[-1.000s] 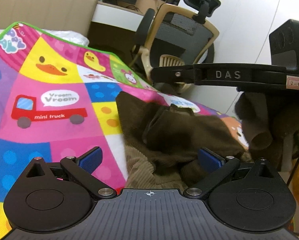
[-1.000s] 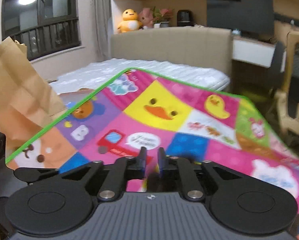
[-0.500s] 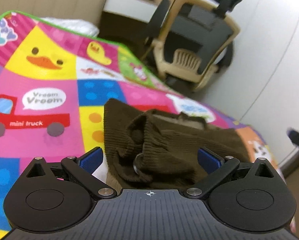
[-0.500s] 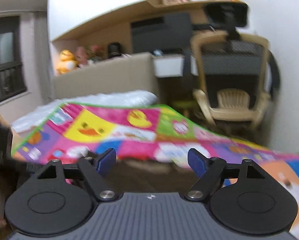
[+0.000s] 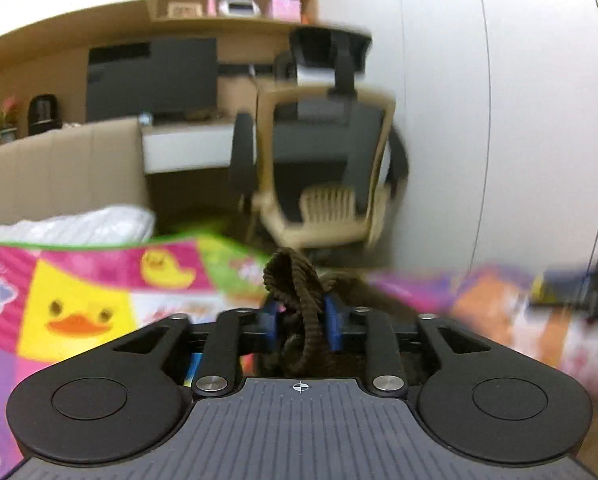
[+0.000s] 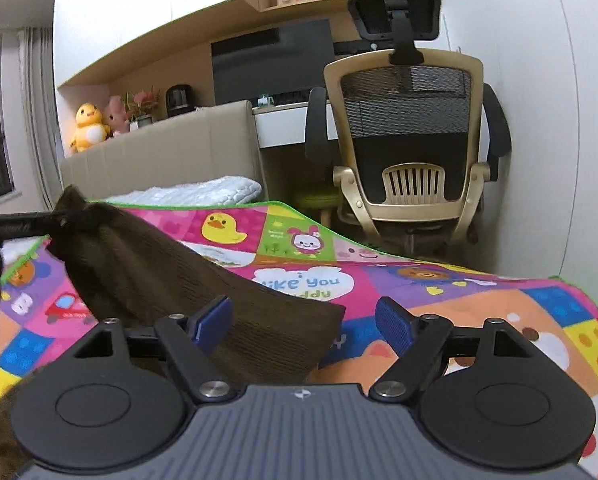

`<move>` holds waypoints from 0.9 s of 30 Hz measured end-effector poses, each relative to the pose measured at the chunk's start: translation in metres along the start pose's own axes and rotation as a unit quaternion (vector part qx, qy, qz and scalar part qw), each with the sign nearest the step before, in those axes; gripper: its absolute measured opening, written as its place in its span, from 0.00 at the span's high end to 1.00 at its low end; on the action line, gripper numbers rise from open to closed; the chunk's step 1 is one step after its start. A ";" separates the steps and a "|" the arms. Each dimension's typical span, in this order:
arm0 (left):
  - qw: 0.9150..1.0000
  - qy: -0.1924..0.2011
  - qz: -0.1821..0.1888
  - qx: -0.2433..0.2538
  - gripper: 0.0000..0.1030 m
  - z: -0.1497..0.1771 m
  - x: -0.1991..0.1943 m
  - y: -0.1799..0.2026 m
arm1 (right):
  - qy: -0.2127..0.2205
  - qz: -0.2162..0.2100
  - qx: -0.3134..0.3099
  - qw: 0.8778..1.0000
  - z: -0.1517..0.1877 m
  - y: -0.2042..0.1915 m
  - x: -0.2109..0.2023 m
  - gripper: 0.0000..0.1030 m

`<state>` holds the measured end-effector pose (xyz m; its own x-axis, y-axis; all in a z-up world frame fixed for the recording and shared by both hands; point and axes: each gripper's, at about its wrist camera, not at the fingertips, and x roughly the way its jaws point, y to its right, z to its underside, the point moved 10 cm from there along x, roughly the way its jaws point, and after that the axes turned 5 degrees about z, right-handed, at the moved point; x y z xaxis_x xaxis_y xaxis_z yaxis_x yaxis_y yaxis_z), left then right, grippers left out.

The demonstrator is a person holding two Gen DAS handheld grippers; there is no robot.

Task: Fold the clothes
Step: 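Fold the sleeve with the right gripper across the garment body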

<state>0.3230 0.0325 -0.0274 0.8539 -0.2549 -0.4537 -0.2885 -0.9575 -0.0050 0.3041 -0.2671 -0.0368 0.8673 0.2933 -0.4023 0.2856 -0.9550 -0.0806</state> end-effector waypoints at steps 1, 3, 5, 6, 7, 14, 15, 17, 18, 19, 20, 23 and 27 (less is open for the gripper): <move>1.000 -0.002 -0.003 0.009 0.55 0.006 -0.004 -0.002 | -0.002 0.000 -0.008 1.000 0.001 -0.003 0.002 0.23; 0.999 -0.049 -0.016 -0.003 0.40 0.043 -0.007 -0.018 | -0.008 0.000 -0.024 1.000 0.003 -0.009 0.004 0.23; 0.997 -0.072 -0.025 -0.025 0.28 0.062 -0.015 -0.034 | -0.009 0.003 -0.038 0.999 0.003 -0.014 0.006 0.23; 0.996 -0.074 -0.027 -0.040 0.21 0.064 -0.020 -0.042 | -0.010 0.004 -0.040 0.999 0.001 -0.015 0.007 0.23; 0.996 -0.069 -0.025 -0.060 0.19 0.060 -0.025 -0.047 | -0.011 0.002 -0.039 0.999 -0.002 -0.017 0.010 0.23; 0.972 -0.067 0.093 -0.205 0.17 0.015 0.012 -0.029 | -0.101 -0.106 0.005 0.989 0.010 -0.063 0.057 0.57; 0.966 -0.080 0.103 -0.225 0.20 0.018 0.022 -0.028 | -0.121 -0.103 0.000 0.987 0.021 -0.067 0.068 0.58; 0.954 -0.106 0.114 -0.257 0.26 0.027 0.044 -0.025 | -0.155 -0.083 -0.020 0.984 0.043 -0.072 0.090 0.59; 0.958 -0.125 0.090 -0.242 0.33 0.037 0.055 -0.027 | -0.159 -0.078 -0.030 0.984 0.048 -0.072 0.093 0.60; 0.961 -0.141 0.071 -0.228 0.39 0.045 0.065 -0.029 | -0.161 -0.075 -0.038 0.983 0.050 -0.073 0.095 0.60; 0.963 -0.147 0.069 -0.217 0.44 0.048 0.067 -0.029 | -0.163 -0.073 -0.046 0.983 0.053 -0.073 0.097 0.60; 0.966 -0.120 0.083 -0.213 0.23 0.029 0.050 -0.039 | -0.145 -0.077 -0.033 0.986 0.030 -0.062 0.083 0.58; 0.973 -0.063 0.034 -0.220 0.13 -0.001 0.031 -0.078 | -0.106 -0.015 -0.005 0.994 -0.006 -0.007 0.086 0.44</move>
